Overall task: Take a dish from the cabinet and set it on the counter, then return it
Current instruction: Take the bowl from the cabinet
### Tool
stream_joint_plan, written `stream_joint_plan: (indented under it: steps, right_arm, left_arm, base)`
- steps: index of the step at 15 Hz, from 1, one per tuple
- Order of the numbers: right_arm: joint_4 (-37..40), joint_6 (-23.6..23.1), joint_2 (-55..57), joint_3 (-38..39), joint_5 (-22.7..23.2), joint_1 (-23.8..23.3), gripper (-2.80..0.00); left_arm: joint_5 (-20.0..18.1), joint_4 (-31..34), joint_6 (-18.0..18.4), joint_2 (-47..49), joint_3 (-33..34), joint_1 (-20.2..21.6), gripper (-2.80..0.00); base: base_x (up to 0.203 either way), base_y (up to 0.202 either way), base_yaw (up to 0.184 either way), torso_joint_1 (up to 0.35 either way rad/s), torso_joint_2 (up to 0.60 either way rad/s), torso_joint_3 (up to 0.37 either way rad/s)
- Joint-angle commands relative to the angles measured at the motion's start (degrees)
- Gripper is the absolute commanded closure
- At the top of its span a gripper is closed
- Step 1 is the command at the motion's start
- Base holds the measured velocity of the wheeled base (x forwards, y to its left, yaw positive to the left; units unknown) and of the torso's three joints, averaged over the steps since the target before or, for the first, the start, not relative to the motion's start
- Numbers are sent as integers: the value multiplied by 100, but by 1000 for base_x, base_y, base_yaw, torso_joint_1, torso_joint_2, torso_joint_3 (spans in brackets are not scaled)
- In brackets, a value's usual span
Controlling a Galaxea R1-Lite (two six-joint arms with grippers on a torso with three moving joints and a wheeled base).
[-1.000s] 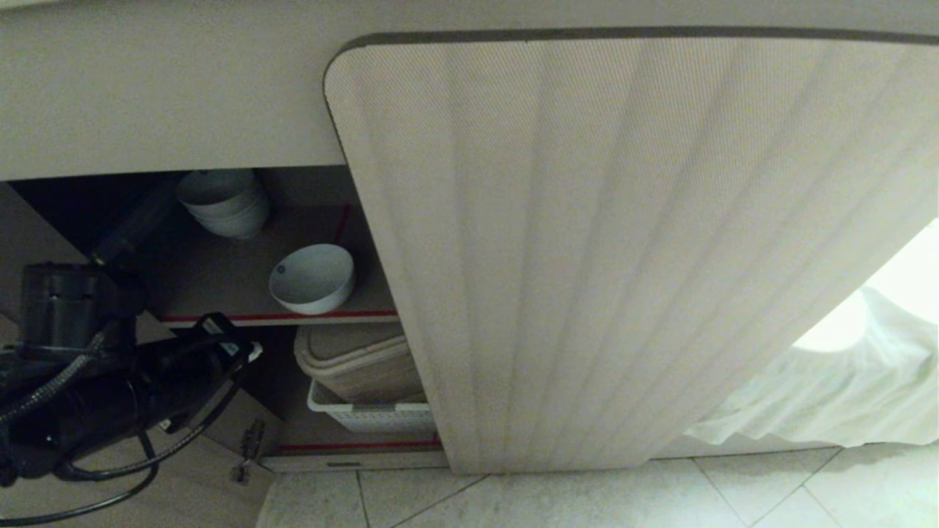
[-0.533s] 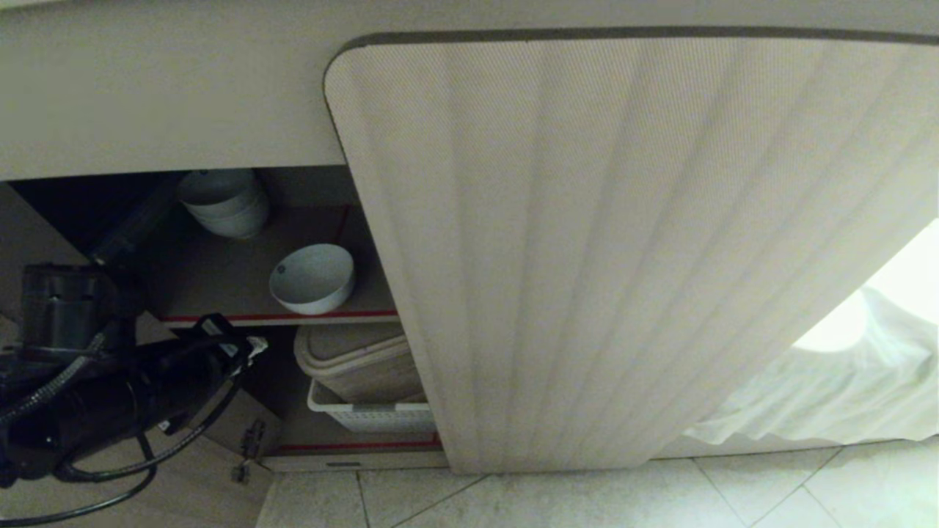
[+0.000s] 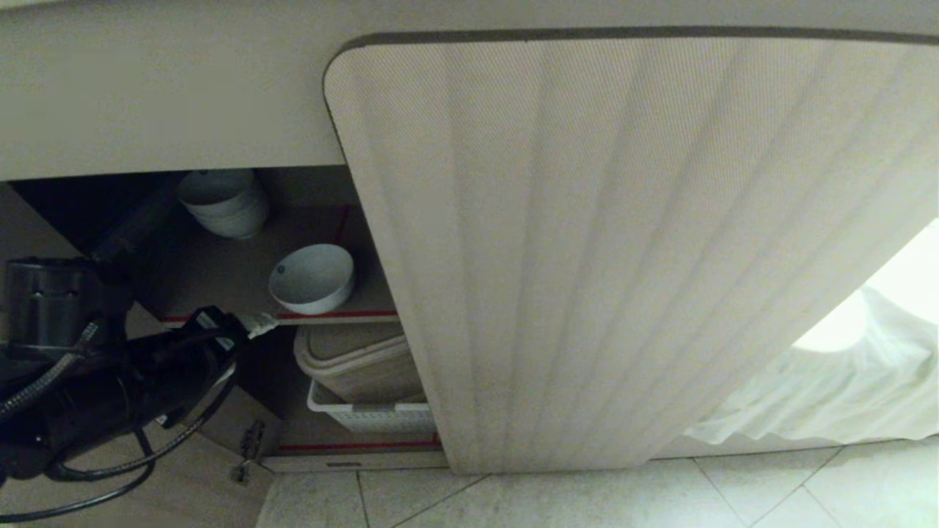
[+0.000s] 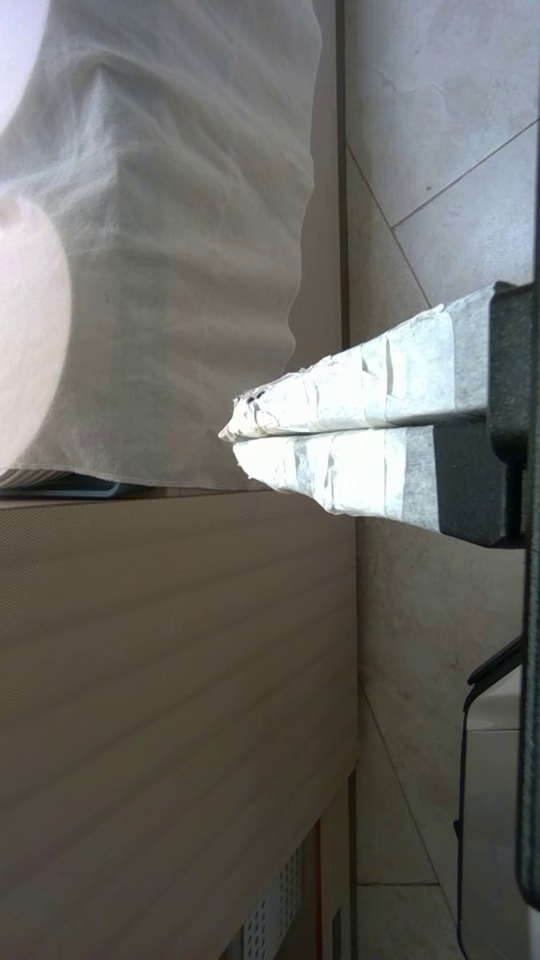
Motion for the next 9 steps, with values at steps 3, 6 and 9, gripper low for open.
stream_joint_plan:
  steps: [3,6,9]
  right_arm:
    - [0,-1,9,0,-1,0,0]
    - [0,-1,5,0,-1,0,0]
    - [0,-1,9,0,-1,6,0]
  left_arm:
    - [4,-17,-21,111,-54,4,-280]
    - [7,-28,-31,268,-169,6,-280]
    - [5,-29,-25,381,-170,6,-280]
  base:
    - [0,0,0,0,0,0]
    - [0,0,0,0,0,0]
    - [0,0,0,0,0,0]
